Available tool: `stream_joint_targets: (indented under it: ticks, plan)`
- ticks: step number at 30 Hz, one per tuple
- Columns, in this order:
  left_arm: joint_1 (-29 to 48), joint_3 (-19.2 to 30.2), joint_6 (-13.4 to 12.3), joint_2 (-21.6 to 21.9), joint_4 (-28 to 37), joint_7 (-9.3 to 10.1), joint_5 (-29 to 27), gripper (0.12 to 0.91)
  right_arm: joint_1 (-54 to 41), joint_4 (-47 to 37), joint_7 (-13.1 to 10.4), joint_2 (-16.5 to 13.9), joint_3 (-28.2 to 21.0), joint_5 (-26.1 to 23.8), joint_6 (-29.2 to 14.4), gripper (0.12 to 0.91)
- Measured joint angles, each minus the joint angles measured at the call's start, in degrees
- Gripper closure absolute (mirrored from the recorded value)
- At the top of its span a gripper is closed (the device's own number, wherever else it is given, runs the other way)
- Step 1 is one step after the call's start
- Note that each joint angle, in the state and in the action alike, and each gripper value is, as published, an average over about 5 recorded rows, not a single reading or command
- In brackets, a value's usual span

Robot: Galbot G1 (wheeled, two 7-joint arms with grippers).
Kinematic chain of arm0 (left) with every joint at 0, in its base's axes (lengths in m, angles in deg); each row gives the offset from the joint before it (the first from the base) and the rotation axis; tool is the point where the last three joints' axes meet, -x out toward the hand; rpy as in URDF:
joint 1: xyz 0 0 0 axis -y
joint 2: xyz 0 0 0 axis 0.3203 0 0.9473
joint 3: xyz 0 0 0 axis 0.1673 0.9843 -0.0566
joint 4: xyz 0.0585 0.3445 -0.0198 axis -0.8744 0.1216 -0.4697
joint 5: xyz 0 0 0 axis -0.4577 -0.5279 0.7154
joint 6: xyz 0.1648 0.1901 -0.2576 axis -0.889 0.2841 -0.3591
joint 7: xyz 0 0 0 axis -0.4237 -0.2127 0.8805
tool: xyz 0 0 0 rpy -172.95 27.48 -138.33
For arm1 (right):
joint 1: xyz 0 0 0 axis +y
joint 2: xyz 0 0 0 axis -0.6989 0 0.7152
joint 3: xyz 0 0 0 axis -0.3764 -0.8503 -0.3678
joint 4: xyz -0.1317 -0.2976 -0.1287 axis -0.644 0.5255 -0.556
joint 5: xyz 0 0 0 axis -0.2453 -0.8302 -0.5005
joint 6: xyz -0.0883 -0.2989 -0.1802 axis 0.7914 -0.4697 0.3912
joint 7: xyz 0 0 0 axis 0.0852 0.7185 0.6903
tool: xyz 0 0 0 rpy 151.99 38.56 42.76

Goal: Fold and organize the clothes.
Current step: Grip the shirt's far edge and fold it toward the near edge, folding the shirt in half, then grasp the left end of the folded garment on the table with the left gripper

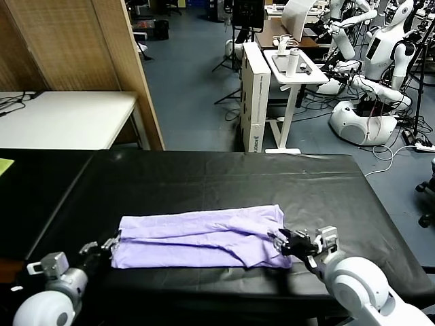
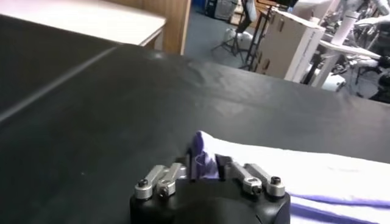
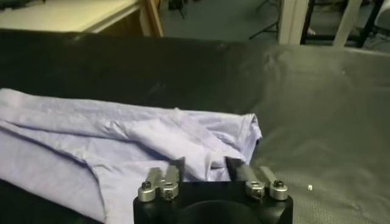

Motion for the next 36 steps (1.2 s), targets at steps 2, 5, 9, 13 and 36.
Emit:
stream_joint_targets:
  ticks: [2,5,9,13,36]
  plan:
    - [1.03,0.61,-0.13,-0.28,0.52,0.03,-0.62,0.125,-1.49,-1.67,-0.05,0.91,-0.55,-0.70,0.00,0.119]
    - [3.04,1.94,-0.35,-0.80,1.62,-0.01,-1.54,0.123,-4.11,-4.57,-0.02,2.41,-1.61,-1.51,0.00,0.118]
    - [5.91,3.91,-0.43,-1.46,3.67,-0.18,-2.09,0.123,-7.68,-8.33,0.01,4.47,-2.91,-2.17,0.00,0.118]
    - [8.59,5.67,-0.35,-1.90,6.07,-0.27,-2.24,0.123,-10.24,-11.36,0.08,6.15,-3.81,-2.95,0.00,0.118]
    - [11.88,7.99,-0.17,-2.69,10.97,-1.03,-2.28,0.732,-12.23,-20.11,1.63,11.26,-4.80,-6.53,-2.34,0.703]
